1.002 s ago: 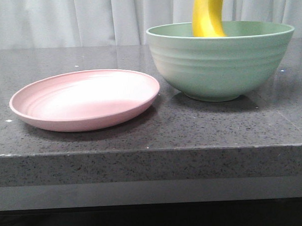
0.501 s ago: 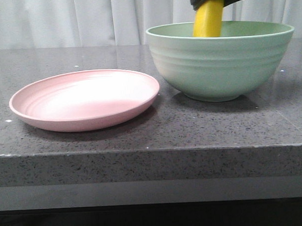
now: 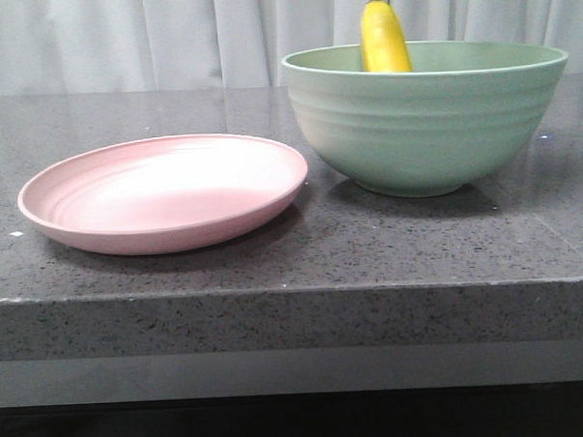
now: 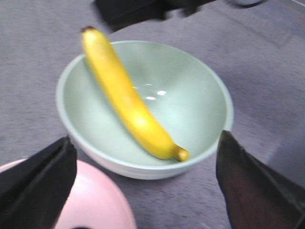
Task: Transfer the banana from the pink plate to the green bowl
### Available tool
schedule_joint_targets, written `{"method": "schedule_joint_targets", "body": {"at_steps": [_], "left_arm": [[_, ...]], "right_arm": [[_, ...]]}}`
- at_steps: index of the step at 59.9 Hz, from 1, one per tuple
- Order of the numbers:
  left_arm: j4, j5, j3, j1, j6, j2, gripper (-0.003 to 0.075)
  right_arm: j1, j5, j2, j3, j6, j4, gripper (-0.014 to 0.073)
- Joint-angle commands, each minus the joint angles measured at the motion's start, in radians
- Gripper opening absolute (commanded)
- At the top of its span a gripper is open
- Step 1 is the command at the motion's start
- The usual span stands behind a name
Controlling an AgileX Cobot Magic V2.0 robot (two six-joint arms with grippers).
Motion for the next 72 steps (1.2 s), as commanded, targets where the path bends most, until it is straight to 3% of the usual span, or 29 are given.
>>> {"method": "schedule_joint_targets", "body": {"at_steps": [1,12,25,39,43,72], "left_arm": [[0.001,-0.084,-0.033,0.075,-0.003,-0.043,0.0573],[0.008,-0.082,-0.022,0.306,-0.003,-0.107,0.0439],[0.029,-0.077,0.053,0.494,-0.003,-0.226,0.0314],[0.029,-0.085,0.196,0.532,-0.003,-0.378,0.0053],[0.029,-0.099,0.246,0.532,-0.003,-0.425,-0.002],[0.029,-0.13,0.55,0.532,-0.003,-0.788,-0.002]], "right_arm": [[-0.01,-0.066,-0.121,-0.003,-0.052,0.011,0.0427],[-0.01,-0.161,-0.308,0.136,-0.106,0.01,0.0426],[-0.01,-0.242,-0.499,0.358,-0.106,0.01,0.0393],[-0.01,-0.277,-0.685,0.574,-0.106,0.01,-0.0017],[-0.01,-0.291,-0.744,0.626,-0.106,0.01,-0.0092],[-0.01,-0.307,-1.099,0.852,-0.106,0.01,-0.0088]]}}
